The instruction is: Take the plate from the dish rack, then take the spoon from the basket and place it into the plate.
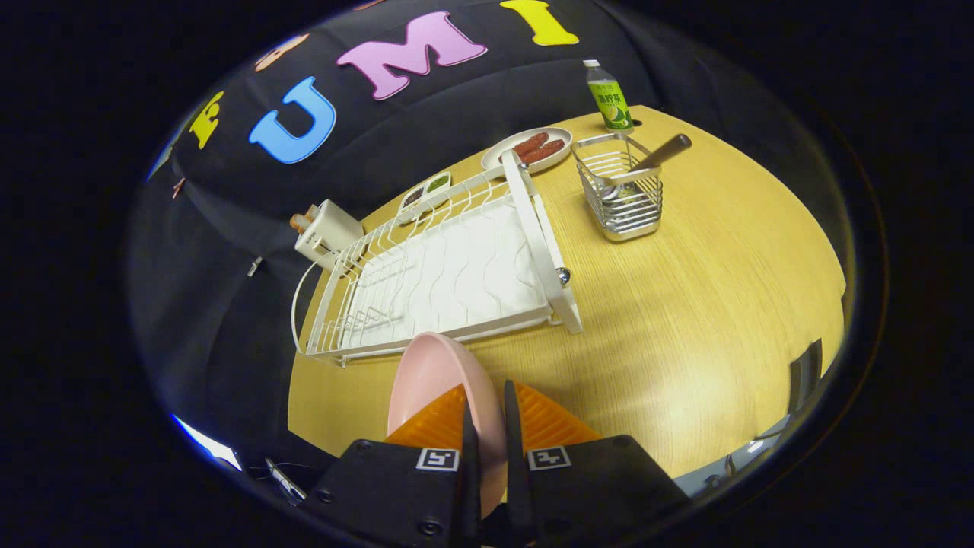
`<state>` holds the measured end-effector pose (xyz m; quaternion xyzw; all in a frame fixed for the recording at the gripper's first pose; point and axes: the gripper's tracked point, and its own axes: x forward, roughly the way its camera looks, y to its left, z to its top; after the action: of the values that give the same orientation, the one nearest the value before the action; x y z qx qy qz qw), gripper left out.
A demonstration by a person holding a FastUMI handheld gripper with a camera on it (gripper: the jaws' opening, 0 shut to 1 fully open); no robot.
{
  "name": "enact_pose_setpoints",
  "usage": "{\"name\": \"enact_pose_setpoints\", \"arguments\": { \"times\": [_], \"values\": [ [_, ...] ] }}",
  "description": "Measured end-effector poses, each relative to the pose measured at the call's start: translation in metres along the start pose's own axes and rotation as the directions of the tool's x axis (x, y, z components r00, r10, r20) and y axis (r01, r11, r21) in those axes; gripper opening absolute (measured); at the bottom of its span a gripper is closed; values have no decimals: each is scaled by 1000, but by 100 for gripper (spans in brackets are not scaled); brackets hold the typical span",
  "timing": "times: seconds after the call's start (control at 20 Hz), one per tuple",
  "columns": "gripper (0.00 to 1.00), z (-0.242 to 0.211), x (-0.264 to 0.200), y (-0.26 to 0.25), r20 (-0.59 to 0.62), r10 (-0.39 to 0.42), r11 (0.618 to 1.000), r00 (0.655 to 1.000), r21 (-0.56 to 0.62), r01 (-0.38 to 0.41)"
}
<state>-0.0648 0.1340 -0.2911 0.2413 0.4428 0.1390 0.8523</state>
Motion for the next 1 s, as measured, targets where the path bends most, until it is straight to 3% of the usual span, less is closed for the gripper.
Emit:
{"name": "enact_pose_setpoints", "arguments": {
  "times": [0.25, 0.4, 0.5, 0.6, 0.65, 0.7, 1.0],
  "values": [
    [21, -8, 12, -18, -20, 5, 1000, 1000, 27, -4],
    [21, -6, 19, -35, -26, -38, 999, 999, 14, 39],
    [35, -1, 17, -37, -15, -32, 999, 999, -3, 32],
    [60, 8, 12, -42, 11, -35, 998, 999, -47, 36],
    [81, 16, 6, -48, 39, -52, 995, 998, -80, 55],
    [95, 24, -3, -53, 77, -63, 991, 995, -116, 72],
    [98, 102, -52, -85, 328, -81, 944, 941, -278, 179]
  ]
}}
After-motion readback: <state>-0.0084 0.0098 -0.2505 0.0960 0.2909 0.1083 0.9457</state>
